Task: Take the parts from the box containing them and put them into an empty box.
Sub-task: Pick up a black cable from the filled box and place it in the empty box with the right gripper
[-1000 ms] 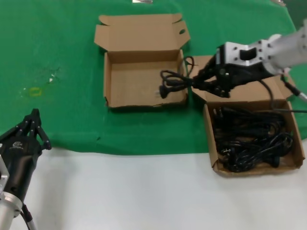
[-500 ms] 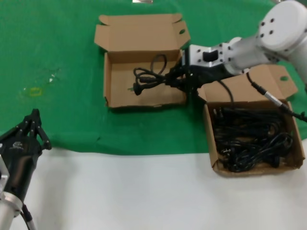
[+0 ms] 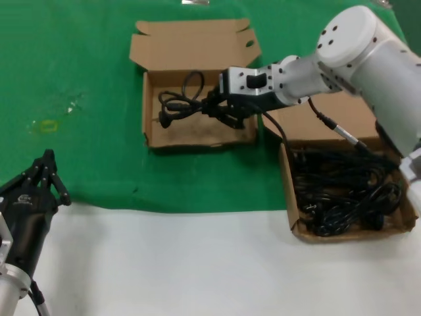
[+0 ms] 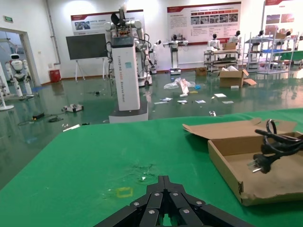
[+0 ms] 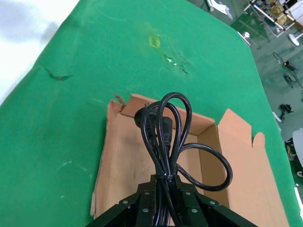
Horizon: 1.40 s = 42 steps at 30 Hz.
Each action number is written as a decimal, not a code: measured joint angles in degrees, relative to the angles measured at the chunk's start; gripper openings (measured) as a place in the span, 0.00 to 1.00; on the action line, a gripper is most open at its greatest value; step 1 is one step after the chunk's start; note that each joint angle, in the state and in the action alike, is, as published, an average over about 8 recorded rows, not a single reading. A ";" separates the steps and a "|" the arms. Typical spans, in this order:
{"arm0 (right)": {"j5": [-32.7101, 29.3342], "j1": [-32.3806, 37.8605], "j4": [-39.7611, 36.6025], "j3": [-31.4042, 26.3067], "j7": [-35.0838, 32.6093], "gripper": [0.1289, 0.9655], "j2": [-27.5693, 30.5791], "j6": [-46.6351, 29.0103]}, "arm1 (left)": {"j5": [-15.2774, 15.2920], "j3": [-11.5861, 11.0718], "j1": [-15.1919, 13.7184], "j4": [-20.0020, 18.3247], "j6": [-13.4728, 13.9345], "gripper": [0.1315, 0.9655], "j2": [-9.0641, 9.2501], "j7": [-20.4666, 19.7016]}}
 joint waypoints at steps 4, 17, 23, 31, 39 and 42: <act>4.40 0.94 -3.75 -2.88 -3.11 0.10 -1.57 2.78 | 0.00 0.00 0.00 0.00 0.00 0.01 0.00 0.00; 24.74 0.61 -6.17 -20.71 -7.08 0.10 -2.53 11.31 | 0.00 0.00 0.00 0.00 0.00 0.01 0.00 0.00; 31.91 0.09 -6.10 -26.52 -8.53 0.10 -2.55 13.56 | 0.00 0.00 0.00 0.00 0.00 0.01 0.00 0.00; 37.16 -0.56 -5.95 -30.92 -9.91 0.11 -2.56 15.23 | 0.00 0.00 0.00 0.00 0.00 0.01 0.00 0.00; 39.13 -0.99 -5.93 -32.19 -11.02 0.16 -2.56 15.93 | 0.00 0.00 0.00 0.00 0.00 0.01 0.00 0.00; 39.54 -1.10 -5.99 -32.32 -11.37 0.21 -2.56 16.05 | 0.00 0.00 0.00 0.00 0.00 0.01 0.00 0.00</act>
